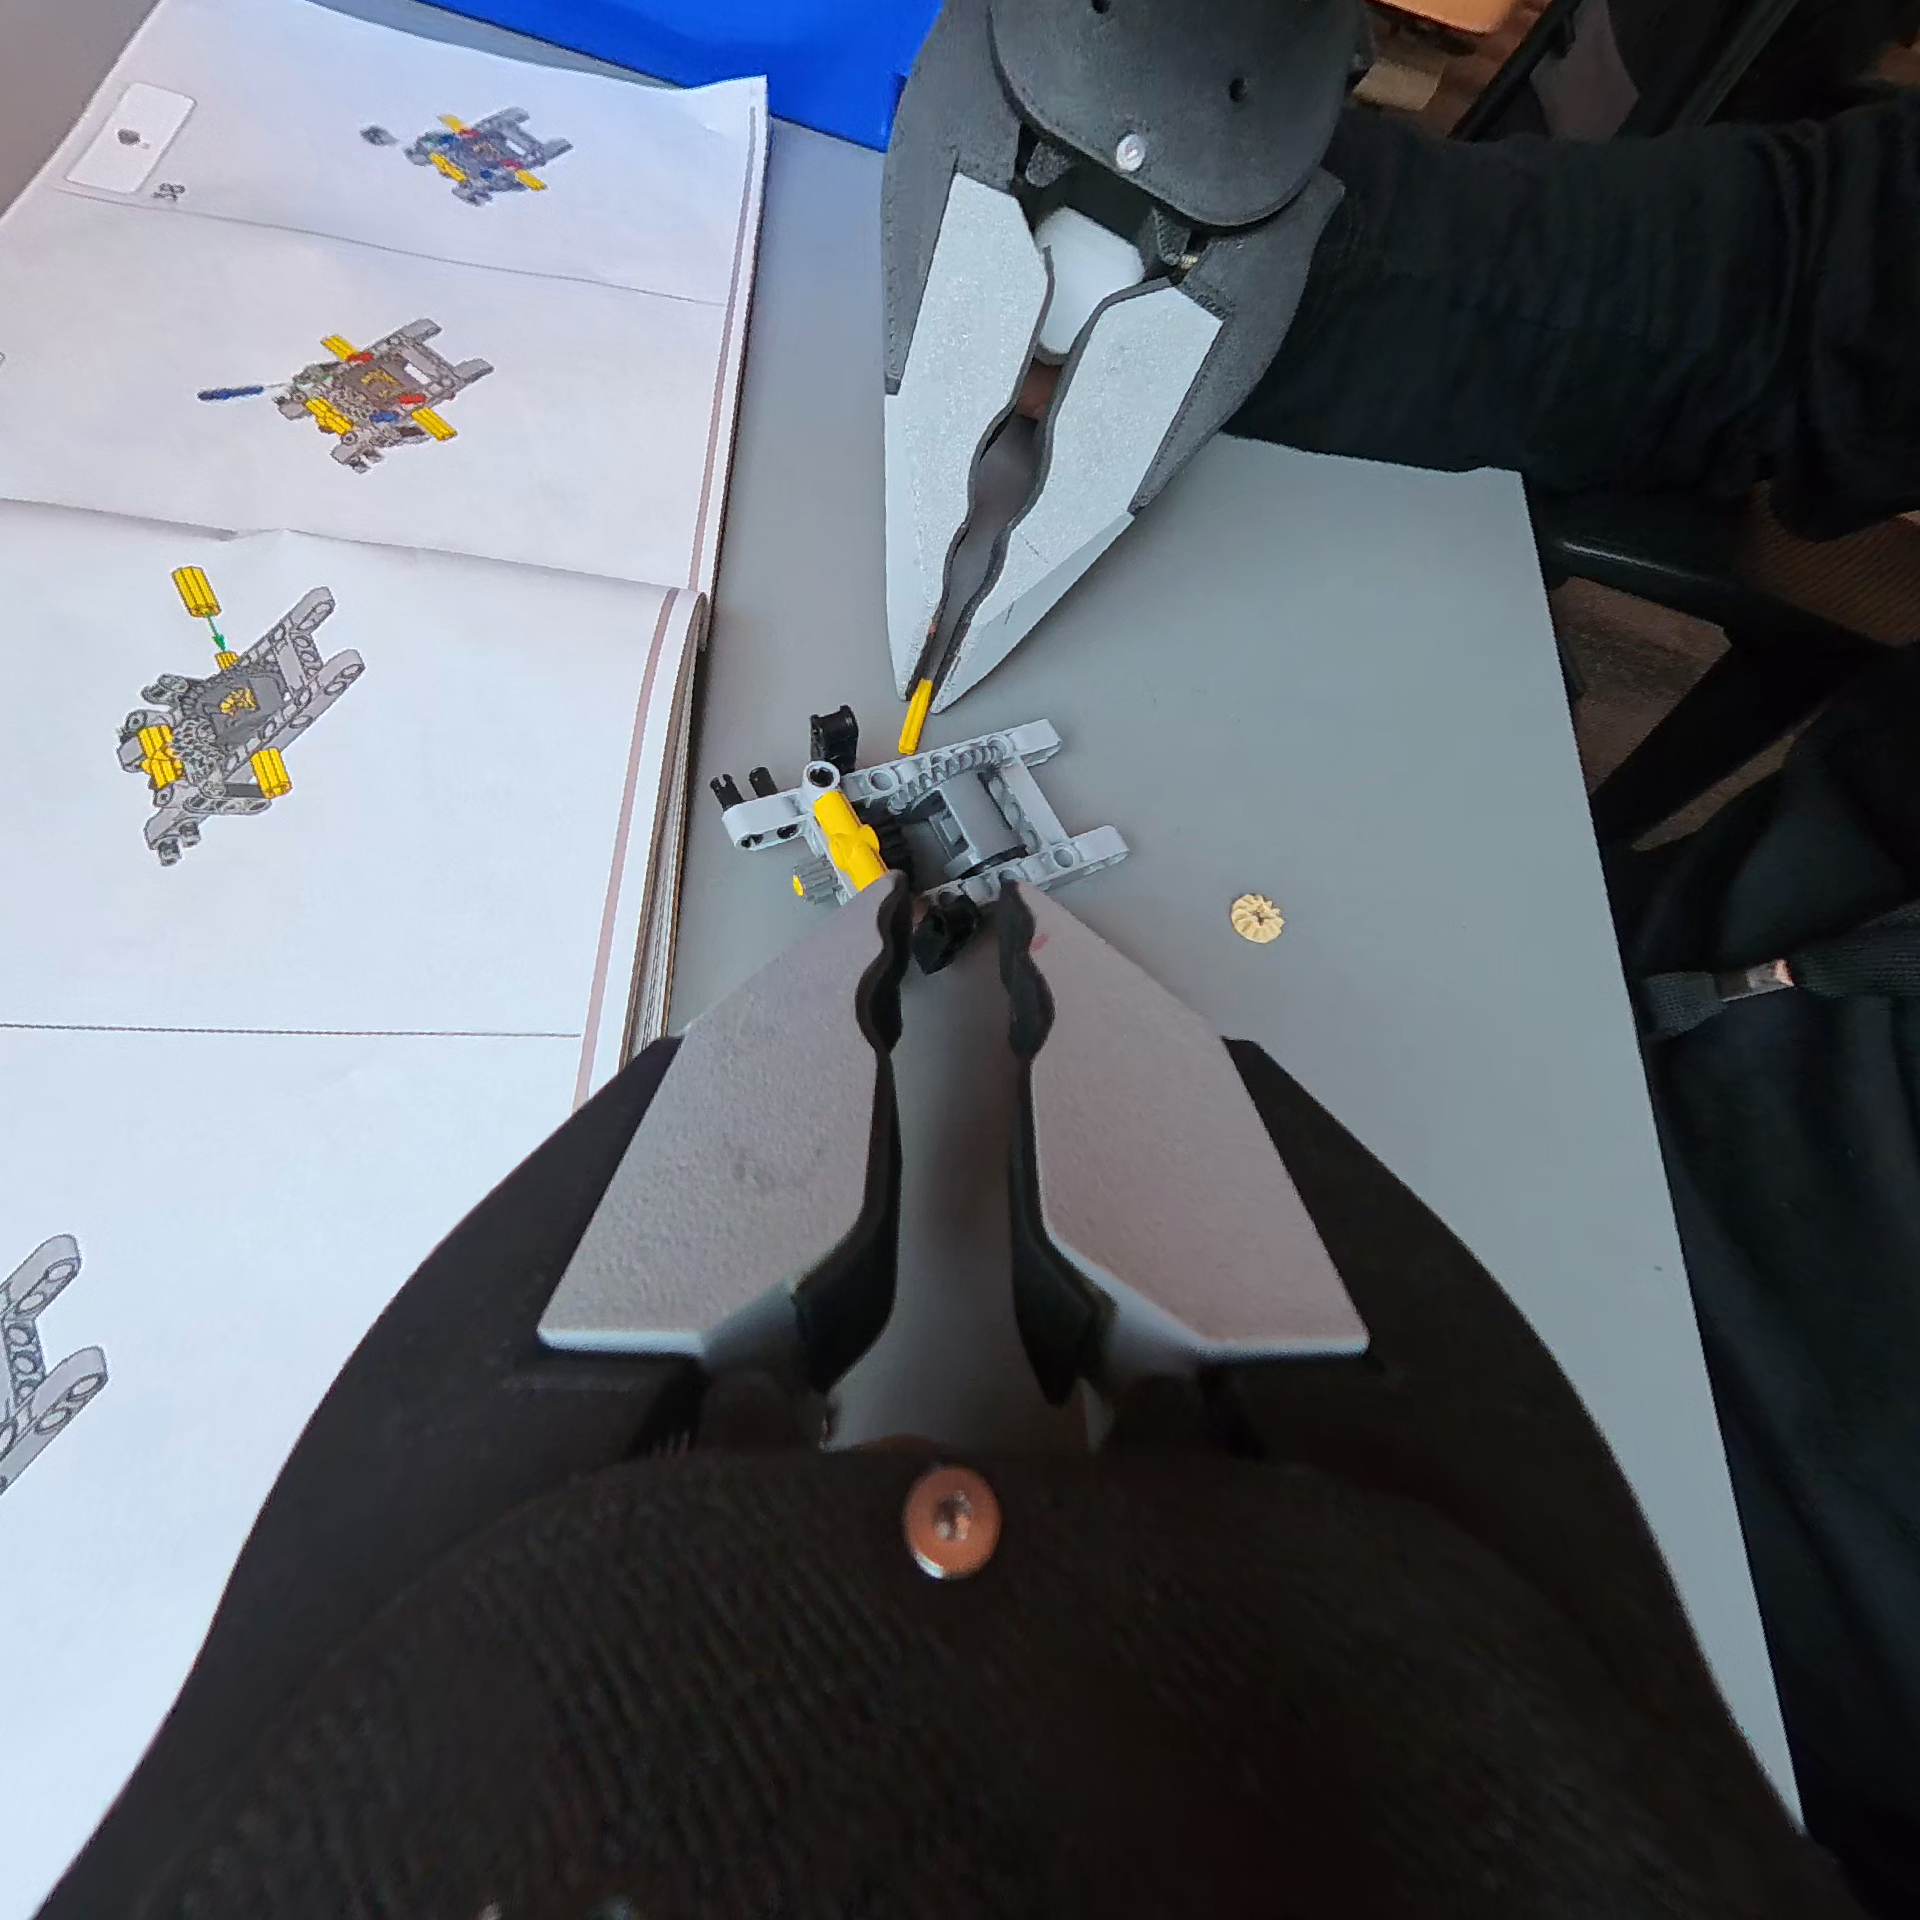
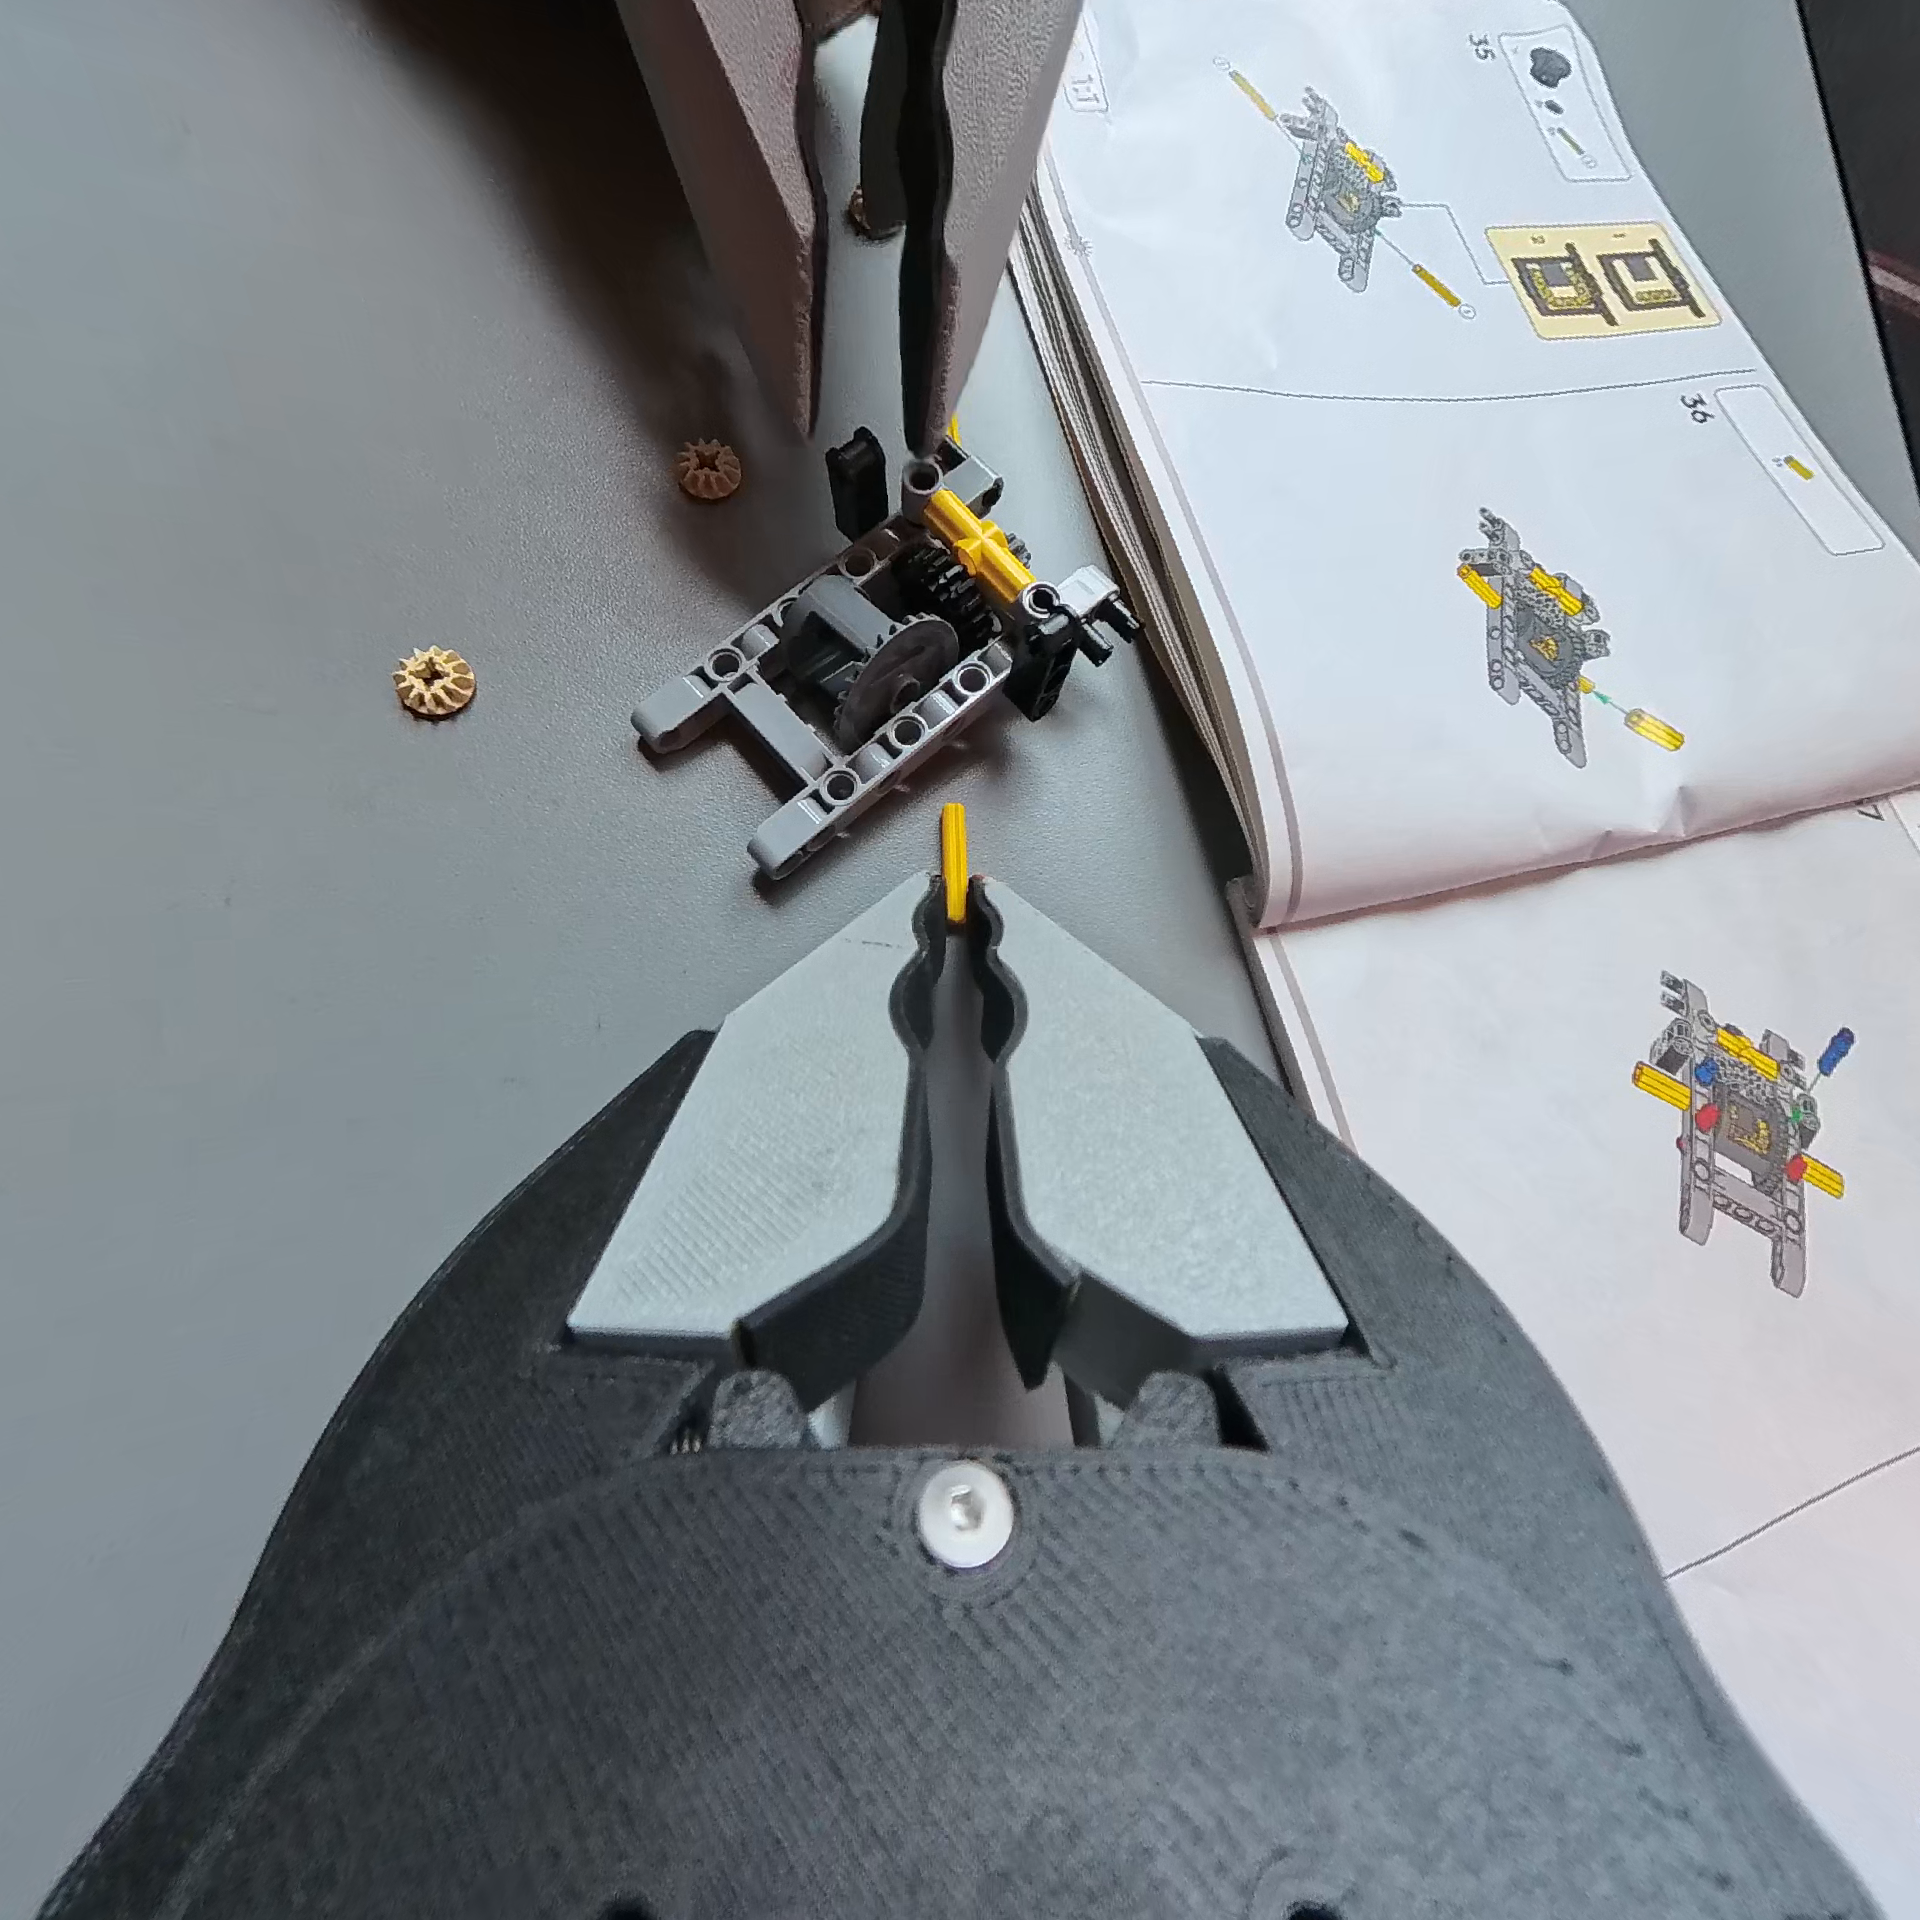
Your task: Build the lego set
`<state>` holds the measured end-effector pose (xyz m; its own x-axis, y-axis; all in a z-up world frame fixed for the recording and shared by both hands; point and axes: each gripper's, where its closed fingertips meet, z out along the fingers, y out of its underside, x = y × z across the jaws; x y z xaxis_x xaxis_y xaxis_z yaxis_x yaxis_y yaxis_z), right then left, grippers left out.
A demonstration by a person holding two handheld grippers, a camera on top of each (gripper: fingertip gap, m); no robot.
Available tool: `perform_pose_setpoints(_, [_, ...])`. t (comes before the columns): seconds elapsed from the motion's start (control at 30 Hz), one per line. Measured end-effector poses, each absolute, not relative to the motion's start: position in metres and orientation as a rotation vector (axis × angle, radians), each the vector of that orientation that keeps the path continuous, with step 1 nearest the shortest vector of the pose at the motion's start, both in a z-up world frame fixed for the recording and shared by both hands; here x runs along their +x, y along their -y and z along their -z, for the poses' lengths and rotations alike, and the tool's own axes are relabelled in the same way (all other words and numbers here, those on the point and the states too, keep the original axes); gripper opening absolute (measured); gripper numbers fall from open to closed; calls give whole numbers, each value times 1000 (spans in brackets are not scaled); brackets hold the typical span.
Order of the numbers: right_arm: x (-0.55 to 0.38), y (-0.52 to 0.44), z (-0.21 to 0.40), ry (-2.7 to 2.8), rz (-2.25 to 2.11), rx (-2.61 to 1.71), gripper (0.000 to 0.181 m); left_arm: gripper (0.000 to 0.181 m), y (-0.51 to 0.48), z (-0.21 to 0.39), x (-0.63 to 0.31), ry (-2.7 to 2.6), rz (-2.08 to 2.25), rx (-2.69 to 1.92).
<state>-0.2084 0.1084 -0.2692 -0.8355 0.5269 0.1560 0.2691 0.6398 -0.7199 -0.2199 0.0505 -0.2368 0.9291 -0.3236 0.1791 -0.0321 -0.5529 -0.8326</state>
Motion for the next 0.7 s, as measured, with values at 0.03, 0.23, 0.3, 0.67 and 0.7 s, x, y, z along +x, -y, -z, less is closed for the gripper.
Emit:
perform_pose_setpoints(0.03, [-208, -108, 269, 2510, -1019, -633, 0, 13, -50, 235, -219, -263, 392, -2117])
perform_pose_setpoints(0.23, [-209, -107, 269, 2499, -1006, -599, 0, 15, -48, 221, -221, -293, 405, -2020])
perform_pose_setpoints(0.3, [-208, -106, 269, 2494, -999, -578, 0, 15, -48, 215, -224, -289, 403, -1980])
perform_pose_setpoints(0.67, [-207, -102, 252, 2393, -1072, -540, 16, 12, -34, 215, -230, -311, 194, -1971])
perform_pose_setpoints(0.7, [-207, -102, 247, 2367, -1104, -548, 16, 12, -32, 216, -229, -303, 181, -1976])
